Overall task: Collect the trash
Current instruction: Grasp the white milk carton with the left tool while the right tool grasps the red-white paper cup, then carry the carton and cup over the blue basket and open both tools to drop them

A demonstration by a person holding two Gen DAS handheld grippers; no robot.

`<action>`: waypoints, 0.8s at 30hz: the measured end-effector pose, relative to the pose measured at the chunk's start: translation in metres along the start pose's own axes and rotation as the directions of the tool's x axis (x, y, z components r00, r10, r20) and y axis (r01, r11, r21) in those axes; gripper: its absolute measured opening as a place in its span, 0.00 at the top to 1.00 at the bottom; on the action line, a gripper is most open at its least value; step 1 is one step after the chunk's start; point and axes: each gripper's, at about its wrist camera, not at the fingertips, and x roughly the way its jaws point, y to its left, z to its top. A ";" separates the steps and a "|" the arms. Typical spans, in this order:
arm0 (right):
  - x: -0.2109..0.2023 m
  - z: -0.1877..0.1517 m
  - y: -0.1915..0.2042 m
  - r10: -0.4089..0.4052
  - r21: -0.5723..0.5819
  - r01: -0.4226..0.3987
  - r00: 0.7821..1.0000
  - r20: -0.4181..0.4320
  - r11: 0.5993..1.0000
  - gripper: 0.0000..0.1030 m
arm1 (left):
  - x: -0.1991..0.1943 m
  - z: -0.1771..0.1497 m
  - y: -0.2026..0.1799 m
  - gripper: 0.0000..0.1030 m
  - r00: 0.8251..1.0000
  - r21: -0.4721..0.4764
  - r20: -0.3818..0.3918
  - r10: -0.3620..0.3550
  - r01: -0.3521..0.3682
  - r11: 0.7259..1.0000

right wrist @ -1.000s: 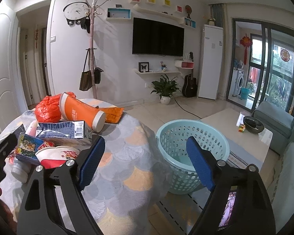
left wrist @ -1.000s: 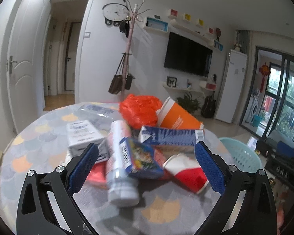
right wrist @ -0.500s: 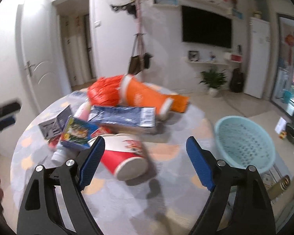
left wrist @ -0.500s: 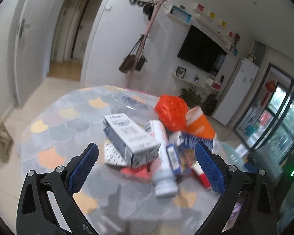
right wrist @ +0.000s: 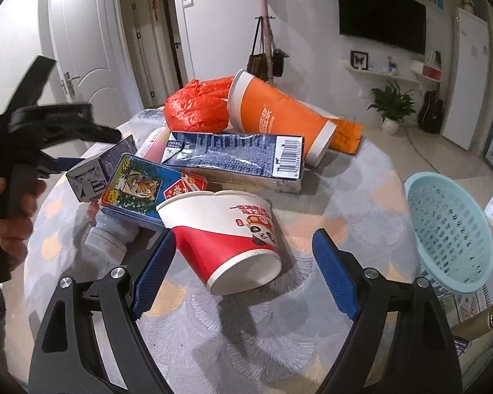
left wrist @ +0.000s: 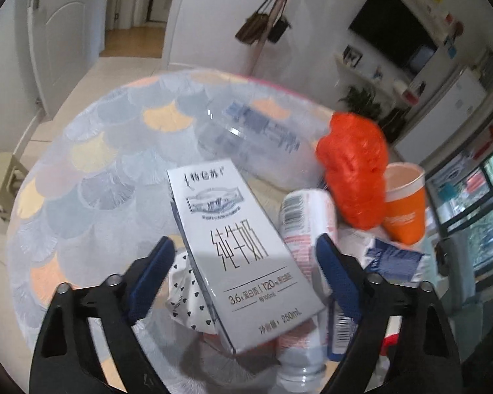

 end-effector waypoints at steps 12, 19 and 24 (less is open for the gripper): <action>0.018 0.002 -0.002 0.100 0.056 -0.096 0.991 -0.085 0.994 0.31 | -0.015 -0.021 0.007 0.47 0.999 0.051 0.016 -0.032 0.031 0.998; 0.001 0.000 0.003 0.085 0.027 -0.084 0.995 -0.042 0.996 0.38 | -0.050 -0.048 0.014 0.48 0.983 0.071 0.122 -0.138 0.130 0.989; -0.036 0.010 0.005 0.069 0.007 -0.069 0.996 0.050 0.998 0.39 | -0.089 -0.056 0.001 0.48 0.956 0.121 0.222 -0.192 0.169 0.978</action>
